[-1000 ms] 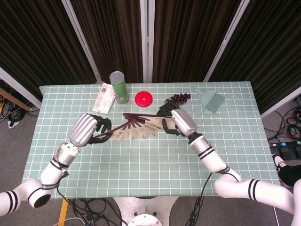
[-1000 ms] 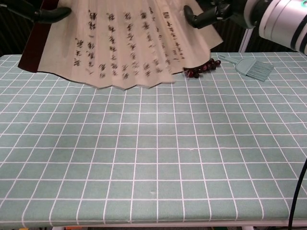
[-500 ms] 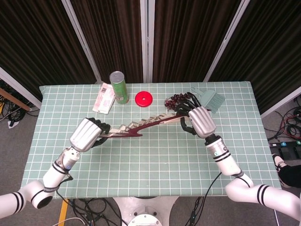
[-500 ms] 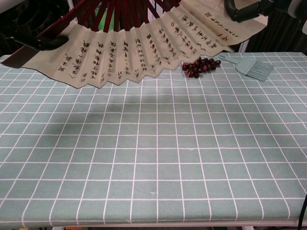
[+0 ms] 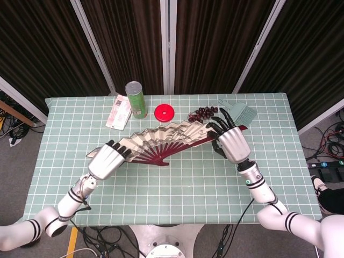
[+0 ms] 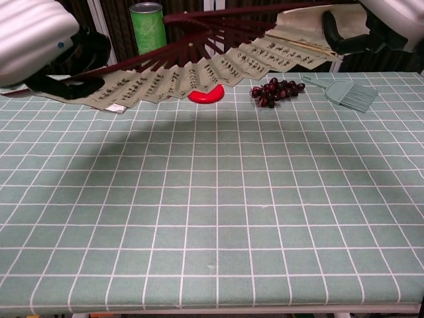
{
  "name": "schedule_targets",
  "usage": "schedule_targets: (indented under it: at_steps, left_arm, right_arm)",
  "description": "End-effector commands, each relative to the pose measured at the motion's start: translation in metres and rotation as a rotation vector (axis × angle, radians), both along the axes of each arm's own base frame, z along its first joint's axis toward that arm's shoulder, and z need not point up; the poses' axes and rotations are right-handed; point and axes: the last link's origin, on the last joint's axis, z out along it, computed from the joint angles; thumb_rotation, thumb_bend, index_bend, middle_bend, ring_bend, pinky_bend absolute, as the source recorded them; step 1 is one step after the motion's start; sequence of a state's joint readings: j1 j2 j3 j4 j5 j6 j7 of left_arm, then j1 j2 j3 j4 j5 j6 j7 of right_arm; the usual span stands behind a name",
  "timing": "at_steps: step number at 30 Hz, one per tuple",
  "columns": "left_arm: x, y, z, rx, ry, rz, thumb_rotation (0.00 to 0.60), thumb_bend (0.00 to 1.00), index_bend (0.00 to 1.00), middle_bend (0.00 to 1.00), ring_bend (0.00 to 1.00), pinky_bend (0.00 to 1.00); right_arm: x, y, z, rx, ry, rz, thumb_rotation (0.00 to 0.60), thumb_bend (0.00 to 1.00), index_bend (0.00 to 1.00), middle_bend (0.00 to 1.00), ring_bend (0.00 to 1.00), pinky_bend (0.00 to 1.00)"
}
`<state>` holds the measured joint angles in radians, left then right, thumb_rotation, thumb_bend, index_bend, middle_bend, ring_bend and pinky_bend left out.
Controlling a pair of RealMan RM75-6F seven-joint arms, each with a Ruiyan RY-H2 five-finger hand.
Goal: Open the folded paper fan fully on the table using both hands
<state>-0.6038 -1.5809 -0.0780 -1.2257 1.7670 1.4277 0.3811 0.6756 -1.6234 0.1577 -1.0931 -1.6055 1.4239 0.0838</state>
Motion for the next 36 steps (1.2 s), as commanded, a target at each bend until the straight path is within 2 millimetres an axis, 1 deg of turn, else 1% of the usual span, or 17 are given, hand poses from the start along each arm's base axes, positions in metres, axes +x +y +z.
schedule_targets:
  at_steps: [1,6,15,17,19,21,22,23,25,27,29,31,33,36]
  left_arm:
    - [-0.003,-0.006,-0.012,0.003,0.045,-0.009,0.6,0.39,0.61,0.71,0.74,0.76]
    - [-0.005,-0.01,-0.023,0.037,0.095,-0.013,0.6,0.39,0.61,0.71,0.74,0.75]
    - [-0.003,-0.022,-0.041,0.007,0.174,-0.006,0.6,0.38,0.59,0.69,0.72,0.72]
    - [-0.001,-0.023,-0.043,0.009,0.183,0.003,0.6,0.38,0.58,0.68,0.71,0.72]
    - [0.0,-0.025,-0.045,0.007,0.195,0.016,0.6,0.38,0.55,0.67,0.7,0.71]
    - [0.001,-0.029,-0.048,-0.006,0.21,0.038,0.6,0.35,0.48,0.64,0.68,0.69]
    - [0.002,-0.031,-0.049,-0.014,0.215,0.045,0.6,0.33,0.44,0.62,0.66,0.69]
    - [0.004,-0.033,-0.051,-0.027,0.219,0.054,0.6,0.29,0.4,0.6,0.65,0.68]
    - [0.007,-0.037,-0.053,-0.051,0.22,0.066,0.6,0.2,0.32,0.55,0.61,0.68]
    - [0.012,-0.04,-0.056,-0.077,0.211,0.084,0.6,0.1,0.28,0.5,0.55,0.66]
    - [0.018,-0.044,-0.061,-0.129,0.194,0.119,0.6,0.03,0.23,0.44,0.47,0.61]
    - [0.023,-0.046,-0.065,-0.183,0.182,0.157,0.6,0.0,0.19,0.37,0.36,0.52]
    - [0.029,-0.047,-0.067,-0.22,0.168,0.183,0.6,0.0,0.15,0.29,0.26,0.44]
    - [0.036,-0.047,-0.071,-0.279,0.137,0.226,0.6,0.0,0.11,0.21,0.14,0.34]
  right_arm:
    - [-0.011,0.007,-0.014,-0.02,0.016,0.01,0.6,0.64,0.62,0.36,0.21,0.0]
    - [-0.026,0.013,-0.02,-0.056,0.053,0.002,0.6,0.64,0.61,0.36,0.21,0.0]
    - [-0.053,0.028,-0.031,-0.068,0.114,-0.033,0.6,0.64,0.59,0.35,0.2,0.0]
    - [-0.06,0.032,-0.034,-0.065,0.123,-0.047,0.6,0.64,0.57,0.34,0.18,0.0]
    - [-0.065,0.036,-0.036,-0.057,0.131,-0.061,0.6,0.63,0.49,0.31,0.14,0.0]
    - [-0.072,0.04,-0.038,-0.05,0.149,-0.087,0.6,0.62,0.37,0.26,0.08,0.0]
    - [-0.074,0.042,-0.038,-0.046,0.157,-0.099,0.6,0.6,0.27,0.22,0.03,0.0]
    - [-0.077,0.045,-0.039,-0.037,0.166,-0.117,0.6,0.57,0.19,0.19,0.01,0.0]
    - [-0.08,0.049,-0.039,-0.023,0.173,-0.144,0.6,0.53,0.1,0.14,0.0,0.0]
    - [-0.083,0.053,-0.039,0.0,0.188,-0.168,0.6,0.49,0.05,0.11,0.0,0.0]
    - [-0.086,0.058,-0.039,0.02,0.213,-0.192,0.6,0.43,0.01,0.07,0.0,0.0]
    - [-0.088,0.062,-0.037,0.037,0.239,-0.216,0.6,0.38,0.0,0.05,0.0,0.0]
    - [-0.089,0.064,-0.035,0.05,0.26,-0.237,0.6,0.34,0.0,0.02,0.0,0.0]
    - [-0.091,0.066,-0.032,0.088,0.296,-0.284,0.6,0.27,0.0,0.0,0.0,0.0]
